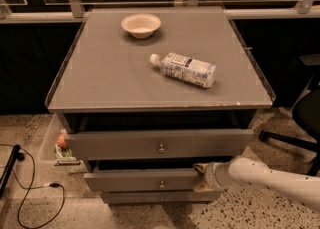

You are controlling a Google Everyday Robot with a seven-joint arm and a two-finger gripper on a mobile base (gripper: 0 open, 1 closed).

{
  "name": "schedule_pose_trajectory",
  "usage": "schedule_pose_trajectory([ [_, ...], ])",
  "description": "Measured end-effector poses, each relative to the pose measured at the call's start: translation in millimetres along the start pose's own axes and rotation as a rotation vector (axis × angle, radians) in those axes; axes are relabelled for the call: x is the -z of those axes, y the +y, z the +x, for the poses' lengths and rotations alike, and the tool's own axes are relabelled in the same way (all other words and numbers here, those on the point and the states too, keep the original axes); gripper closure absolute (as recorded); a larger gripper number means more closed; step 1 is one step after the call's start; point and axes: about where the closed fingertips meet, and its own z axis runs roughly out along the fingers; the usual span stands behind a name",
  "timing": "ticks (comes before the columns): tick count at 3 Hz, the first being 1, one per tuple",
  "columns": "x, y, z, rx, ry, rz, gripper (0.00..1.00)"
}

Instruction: Open middle drawer

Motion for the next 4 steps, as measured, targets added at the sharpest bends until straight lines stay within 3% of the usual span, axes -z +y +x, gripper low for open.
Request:
schedule_pose_trajectory([
  [2,5,9,2,-0.02,-0.019,-0.002,0.84],
  [3,7,8,0,-0.02,-0.019,-0.002,1.0],
  [4,9,15,0,-0.027,-0.027,-0.005,1.0],
])
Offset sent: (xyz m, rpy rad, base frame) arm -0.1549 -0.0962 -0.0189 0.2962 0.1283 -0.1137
